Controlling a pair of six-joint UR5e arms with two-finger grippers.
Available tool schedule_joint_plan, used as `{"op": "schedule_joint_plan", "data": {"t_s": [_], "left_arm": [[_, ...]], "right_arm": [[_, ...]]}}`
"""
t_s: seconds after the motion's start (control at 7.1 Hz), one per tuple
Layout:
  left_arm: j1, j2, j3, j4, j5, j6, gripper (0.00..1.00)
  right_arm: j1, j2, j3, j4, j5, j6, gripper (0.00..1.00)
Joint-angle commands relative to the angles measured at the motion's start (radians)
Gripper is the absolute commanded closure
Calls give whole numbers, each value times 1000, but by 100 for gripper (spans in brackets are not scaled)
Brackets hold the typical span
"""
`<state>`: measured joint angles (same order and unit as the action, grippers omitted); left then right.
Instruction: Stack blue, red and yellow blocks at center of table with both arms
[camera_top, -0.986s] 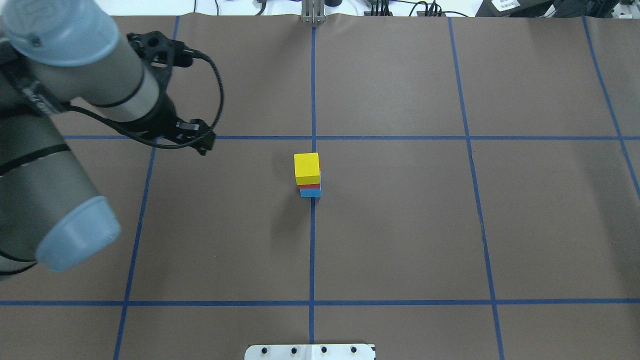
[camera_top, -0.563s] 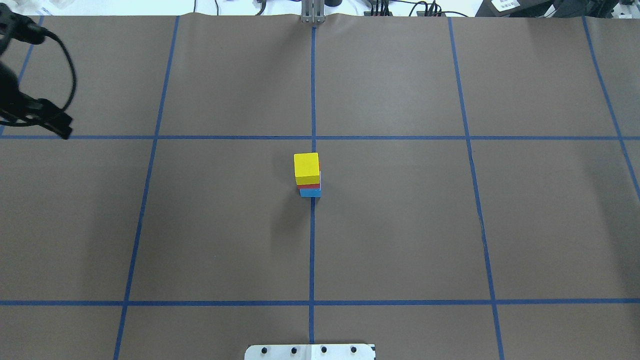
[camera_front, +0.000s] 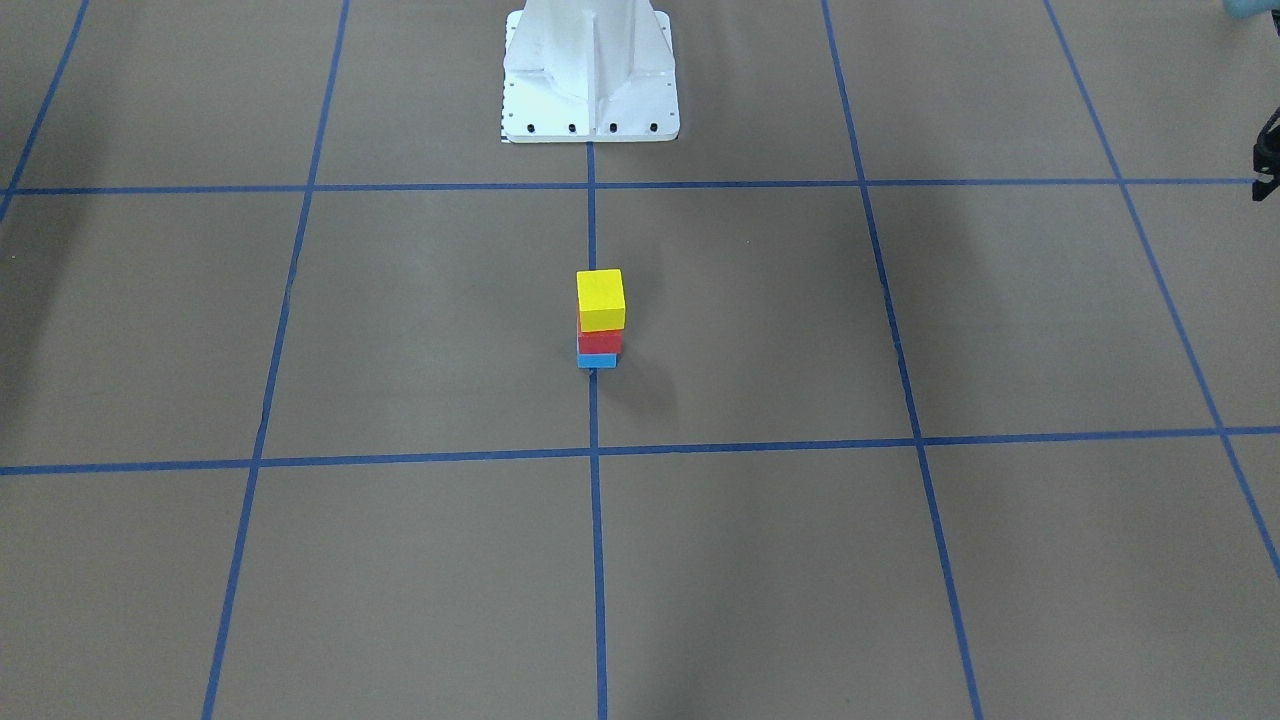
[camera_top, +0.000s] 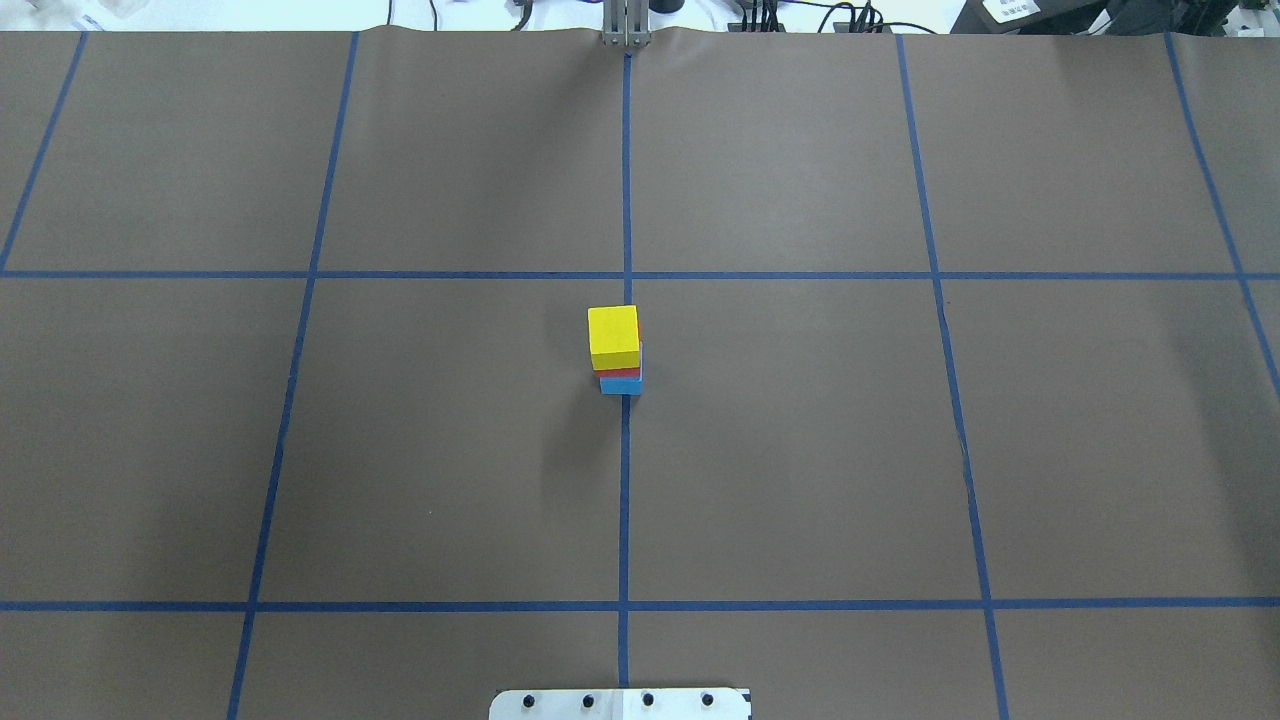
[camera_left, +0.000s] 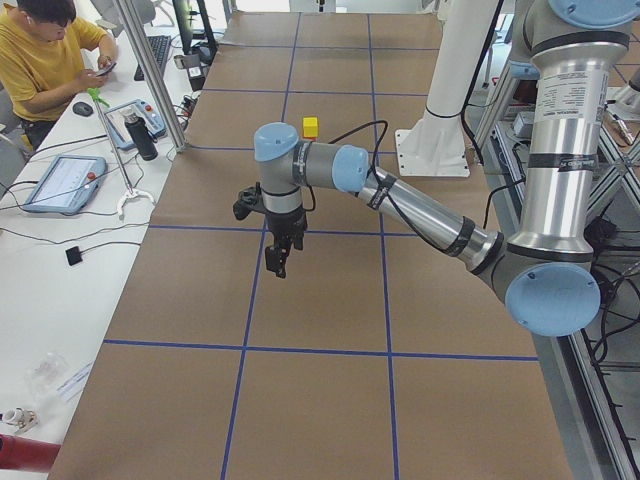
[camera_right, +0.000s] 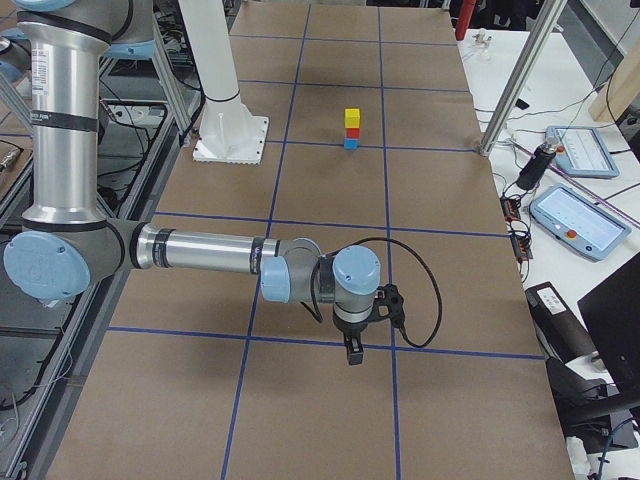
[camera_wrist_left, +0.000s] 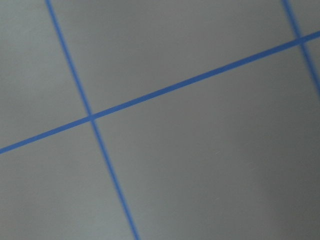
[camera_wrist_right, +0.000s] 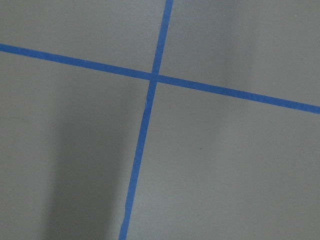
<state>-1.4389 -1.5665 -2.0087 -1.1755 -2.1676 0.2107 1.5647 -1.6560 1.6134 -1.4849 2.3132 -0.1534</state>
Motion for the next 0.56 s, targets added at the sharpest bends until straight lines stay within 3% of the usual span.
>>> {"op": "schedule_joint_plan", "data": {"t_s": [0.0, 0.42], "left_arm": [[-47, 126, 27, -45, -1, 41, 0], [-138, 224, 57, -206, -49, 38, 0]], "right_arm": [[0, 1, 8, 0, 0, 0, 0], [0, 2, 13, 0, 0, 0, 0]]}}
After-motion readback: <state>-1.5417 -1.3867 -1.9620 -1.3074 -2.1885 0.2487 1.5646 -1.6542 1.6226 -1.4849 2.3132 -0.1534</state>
